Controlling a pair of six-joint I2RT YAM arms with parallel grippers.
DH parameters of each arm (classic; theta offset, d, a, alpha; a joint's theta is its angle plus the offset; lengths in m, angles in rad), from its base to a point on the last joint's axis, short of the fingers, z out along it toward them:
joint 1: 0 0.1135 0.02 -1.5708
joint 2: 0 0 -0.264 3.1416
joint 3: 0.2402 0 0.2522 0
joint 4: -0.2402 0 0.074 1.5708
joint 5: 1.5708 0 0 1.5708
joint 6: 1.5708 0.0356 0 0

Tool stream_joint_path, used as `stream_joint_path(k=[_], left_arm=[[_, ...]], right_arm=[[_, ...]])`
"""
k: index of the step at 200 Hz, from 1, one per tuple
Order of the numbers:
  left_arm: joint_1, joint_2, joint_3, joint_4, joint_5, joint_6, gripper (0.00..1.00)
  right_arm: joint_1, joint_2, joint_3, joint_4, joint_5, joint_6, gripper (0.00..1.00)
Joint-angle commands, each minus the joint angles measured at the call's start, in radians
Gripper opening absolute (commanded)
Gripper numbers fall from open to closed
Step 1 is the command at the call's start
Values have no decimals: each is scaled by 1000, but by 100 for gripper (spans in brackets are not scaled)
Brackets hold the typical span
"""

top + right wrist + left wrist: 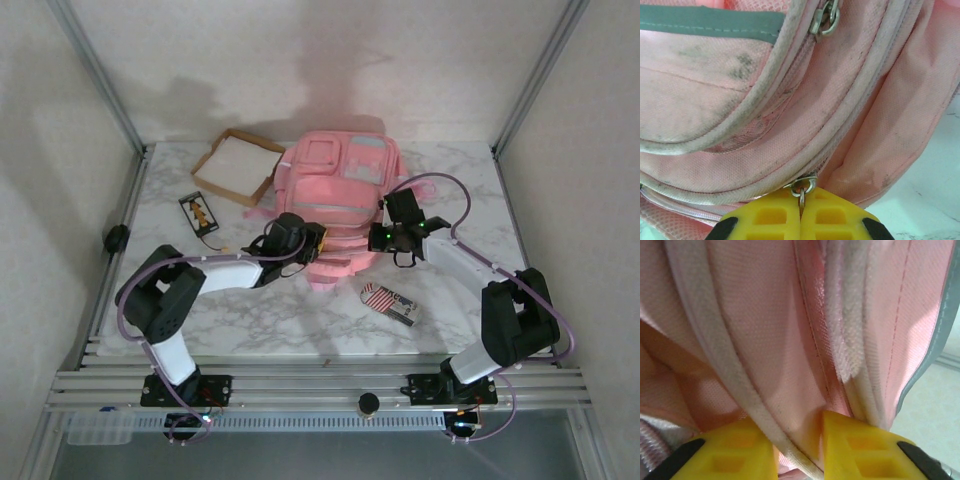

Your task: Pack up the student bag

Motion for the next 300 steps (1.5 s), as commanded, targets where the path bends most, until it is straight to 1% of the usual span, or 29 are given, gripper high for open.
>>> stream_joint_path(k=[1,18,33,57,78,97,113,123,135,146,166,177,212,236,246,255,264,274,277,283,287,292,300], left_arm=[[-10,17,33,10,-88,-24,17],[-2,4,31,-37,-127,-3,0],[19,-18,20,-108,-144,31,0],[52,-80,-22,-159,-171,101,0],[99,-98,-15,-249,-141,209,0],[130,-116,-30,-281,-132,295,0],[159,-118,-14,-331,-119,377,0],[173,-122,5,-400,-132,410,0],[189,-144,-4,-409,-151,451,0],[211,-150,-4,-413,-139,486,0],[235,-150,30,-471,-155,545,0],[243,-157,33,-487,-179,563,0],[289,-167,57,-527,-182,626,0],[298,-168,77,-542,-191,652,0],[298,-163,85,-534,-170,665,0],[298,-160,94,-533,-160,669,0],[295,-157,97,-518,-146,672,0],[295,-150,103,-508,-130,670,0],[296,-147,107,-510,-130,670,0],[294,-145,112,-508,-127,667,0],[292,-144,115,-501,-123,667,0],[290,-142,116,-492,-116,670,0],[289,-137,123,-490,-107,672,0]], right_arm=[[7,-2,-9,6,15,8,0],[-11,-6,-5,-22,60,22,0],[-45,-19,-9,-35,83,24,0],[-127,-13,5,-55,103,15,0],[-177,13,43,-45,115,-5,0],[-215,60,91,-17,78,-13,0],[-223,108,137,-2,79,-29,0],[-226,132,168,-12,79,-36,0],[-229,148,197,-24,82,-46,0],[-230,151,217,-40,85,-55,0],[-233,146,242,-67,119,-63,0],[-238,151,262,-81,135,-68,0],[-271,194,299,-77,195,-64,0],[-280,223,324,-80,171,-61,0],[-277,210,319,-73,121,-76,0],[-276,188,305,-71,110,-76,0],[-277,162,286,-64,87,-85,8],[-277,140,277,-72,88,-85,16],[-276,134,275,-75,86,-87,20],[-277,122,272,-77,71,-92,32],[-277,115,268,-74,49,-100,37],[-276,104,261,-67,25,-107,39],[-276,89,255,-69,6,-108,39]])
